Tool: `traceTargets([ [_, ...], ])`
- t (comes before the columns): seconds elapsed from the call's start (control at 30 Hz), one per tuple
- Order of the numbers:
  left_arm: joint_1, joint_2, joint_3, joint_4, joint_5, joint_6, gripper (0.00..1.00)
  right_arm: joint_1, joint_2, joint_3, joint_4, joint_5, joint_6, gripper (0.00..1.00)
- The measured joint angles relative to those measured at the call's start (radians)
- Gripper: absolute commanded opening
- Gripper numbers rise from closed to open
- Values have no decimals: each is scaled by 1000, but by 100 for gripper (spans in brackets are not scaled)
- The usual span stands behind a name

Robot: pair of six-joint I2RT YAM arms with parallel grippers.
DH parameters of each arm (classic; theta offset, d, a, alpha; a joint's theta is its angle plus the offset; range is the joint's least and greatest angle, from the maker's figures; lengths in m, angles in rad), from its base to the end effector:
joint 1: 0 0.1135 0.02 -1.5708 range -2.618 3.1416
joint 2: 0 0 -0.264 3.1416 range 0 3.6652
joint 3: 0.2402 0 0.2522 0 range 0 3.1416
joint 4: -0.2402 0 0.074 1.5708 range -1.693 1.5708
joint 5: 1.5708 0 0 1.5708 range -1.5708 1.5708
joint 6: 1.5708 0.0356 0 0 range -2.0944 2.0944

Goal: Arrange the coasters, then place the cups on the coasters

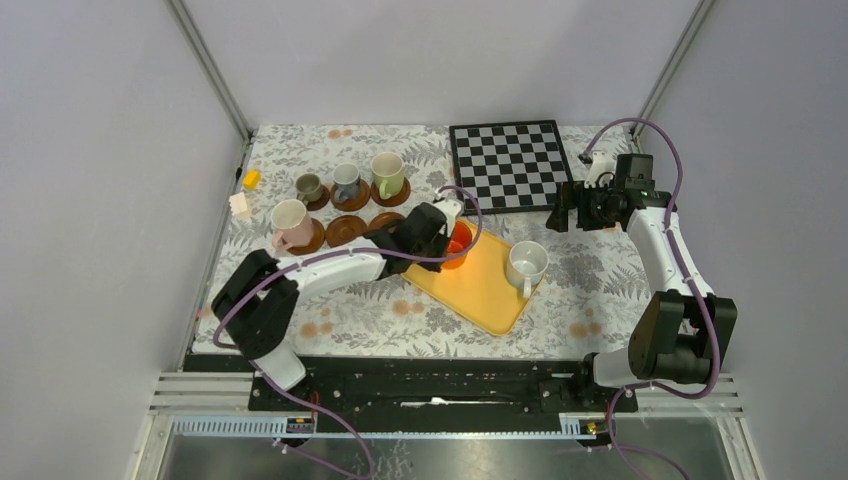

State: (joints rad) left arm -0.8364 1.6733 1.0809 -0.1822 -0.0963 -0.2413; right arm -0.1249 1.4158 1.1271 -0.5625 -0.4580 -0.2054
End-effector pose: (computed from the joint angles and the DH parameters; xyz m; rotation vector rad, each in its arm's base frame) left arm 0.2451 -0.2664 0.2126 0.6514 2.2887 -0.4150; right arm 0.3006 -0.0219 0.2824 -0.2985 2.3251 0.3925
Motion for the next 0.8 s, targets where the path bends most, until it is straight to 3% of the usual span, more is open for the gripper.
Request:
traceTargets([
  [0.3,82,-194,-66,-111,80,55,0,0,0,0,0,-7,0,98],
  [0.8,407,-526,-200,-199,134,129,0,0,0,0,0,-26,0,98],
])
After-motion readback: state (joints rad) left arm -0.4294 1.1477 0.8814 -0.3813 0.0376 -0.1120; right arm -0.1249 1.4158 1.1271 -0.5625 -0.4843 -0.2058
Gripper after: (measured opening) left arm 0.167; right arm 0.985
